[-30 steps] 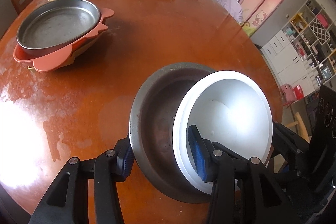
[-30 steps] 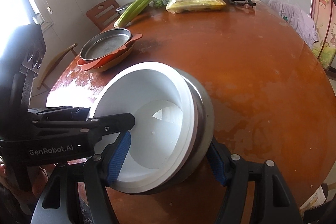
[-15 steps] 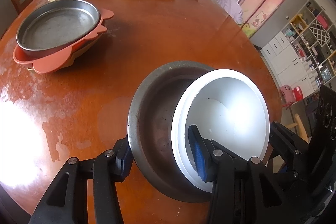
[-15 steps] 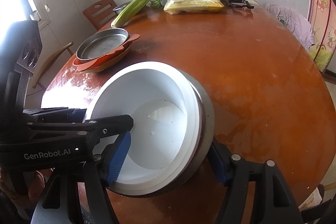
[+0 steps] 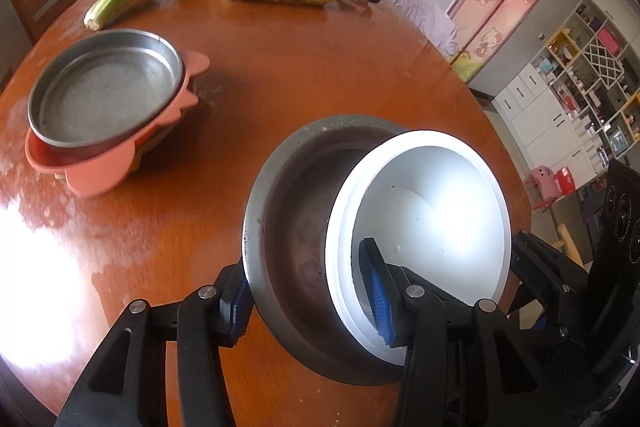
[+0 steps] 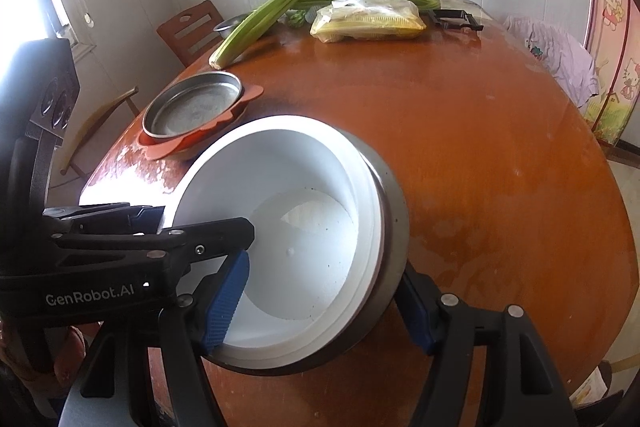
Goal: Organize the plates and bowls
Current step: 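Carry the steel bowl stack with the left gripper over the pan and plates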
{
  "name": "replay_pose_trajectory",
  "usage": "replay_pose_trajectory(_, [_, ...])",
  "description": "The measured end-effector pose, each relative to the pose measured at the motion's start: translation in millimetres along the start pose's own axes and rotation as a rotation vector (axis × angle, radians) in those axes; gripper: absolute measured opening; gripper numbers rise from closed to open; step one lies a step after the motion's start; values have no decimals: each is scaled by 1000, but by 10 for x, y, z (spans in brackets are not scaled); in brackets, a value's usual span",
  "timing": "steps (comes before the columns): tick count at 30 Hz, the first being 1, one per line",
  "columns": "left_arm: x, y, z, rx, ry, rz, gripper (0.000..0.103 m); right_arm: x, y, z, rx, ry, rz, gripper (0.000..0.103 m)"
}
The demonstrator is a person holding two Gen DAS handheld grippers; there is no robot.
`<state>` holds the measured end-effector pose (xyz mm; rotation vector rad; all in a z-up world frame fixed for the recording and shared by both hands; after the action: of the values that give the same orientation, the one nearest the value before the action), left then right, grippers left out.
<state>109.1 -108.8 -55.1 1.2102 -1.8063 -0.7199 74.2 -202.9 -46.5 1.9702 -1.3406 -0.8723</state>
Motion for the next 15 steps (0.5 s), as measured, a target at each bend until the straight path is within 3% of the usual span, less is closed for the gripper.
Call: replay_pose_trajectory(15, [-138, 215, -379, 43, 24, 12, 49, -138, 40, -425, 27, 9, -6, 70])
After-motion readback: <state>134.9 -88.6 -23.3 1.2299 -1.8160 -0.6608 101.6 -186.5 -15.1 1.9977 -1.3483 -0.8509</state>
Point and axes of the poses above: each gripper's, at about its wrist camera, not at the fingertips, and y roughly against the way its jaws point, x to its right, z to its underside, the point moved 5 cm from there along -y, roughly the way its jaws point, and after that the axes turned 2 degrees about x, right-handed, at the moved point
